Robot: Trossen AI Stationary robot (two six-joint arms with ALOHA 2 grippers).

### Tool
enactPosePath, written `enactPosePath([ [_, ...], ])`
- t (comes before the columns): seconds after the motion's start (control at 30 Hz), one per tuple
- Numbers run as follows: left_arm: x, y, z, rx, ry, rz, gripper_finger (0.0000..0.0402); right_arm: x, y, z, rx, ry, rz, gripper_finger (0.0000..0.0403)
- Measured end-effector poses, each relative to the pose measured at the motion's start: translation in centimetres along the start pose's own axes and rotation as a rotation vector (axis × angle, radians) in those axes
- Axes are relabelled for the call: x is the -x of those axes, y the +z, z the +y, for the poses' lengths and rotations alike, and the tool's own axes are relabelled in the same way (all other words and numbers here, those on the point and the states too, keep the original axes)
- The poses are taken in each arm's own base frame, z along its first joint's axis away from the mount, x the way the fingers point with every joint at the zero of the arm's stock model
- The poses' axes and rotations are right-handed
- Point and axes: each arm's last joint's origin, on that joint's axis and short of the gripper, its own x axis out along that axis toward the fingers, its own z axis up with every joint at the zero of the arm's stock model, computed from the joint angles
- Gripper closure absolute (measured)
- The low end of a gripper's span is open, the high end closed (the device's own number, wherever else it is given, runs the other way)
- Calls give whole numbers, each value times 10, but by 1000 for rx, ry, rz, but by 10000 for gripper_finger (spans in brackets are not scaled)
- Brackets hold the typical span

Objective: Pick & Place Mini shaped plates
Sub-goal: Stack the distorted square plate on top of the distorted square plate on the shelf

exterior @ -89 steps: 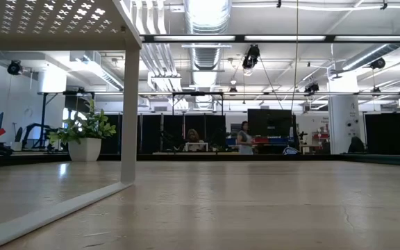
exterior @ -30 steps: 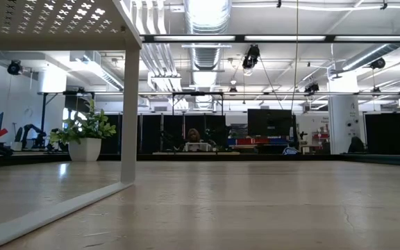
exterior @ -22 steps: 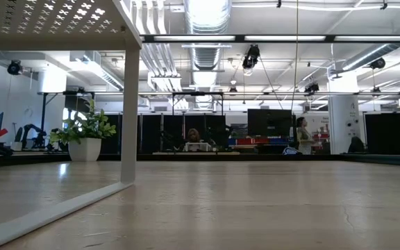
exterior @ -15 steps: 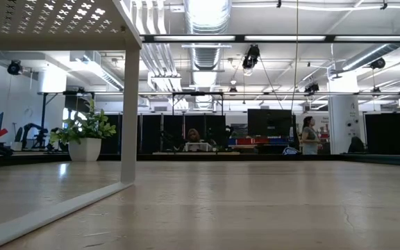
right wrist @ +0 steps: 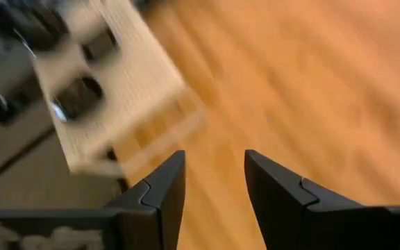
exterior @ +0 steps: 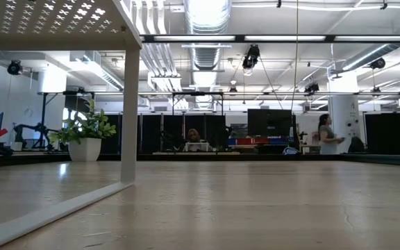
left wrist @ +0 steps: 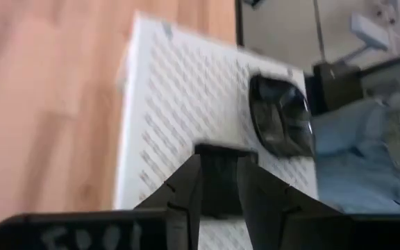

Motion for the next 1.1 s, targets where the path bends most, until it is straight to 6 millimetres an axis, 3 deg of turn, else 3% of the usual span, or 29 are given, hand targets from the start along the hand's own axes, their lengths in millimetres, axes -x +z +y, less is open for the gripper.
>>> enactPosePath([
  [0.17,13,10,-4,-84,71,-135,317,-22,-22,-6,-149,-127,264,264],
  [0.33,25,18,-8,-140,125,-234,317,-41,-46,-7,-284,-216,416,264],
  [0.53,33,23,-12,-186,147,-294,317,-63,-89,-9,-432,-353,627,264],
  [0.9,36,29,-17,-234,131,-356,317,-116,-166,-7,-663,-327,684,264],
  [1.1,36,29,-17,-253,133,-357,317,-129,-199,-22,-745,-436,719,264],
])
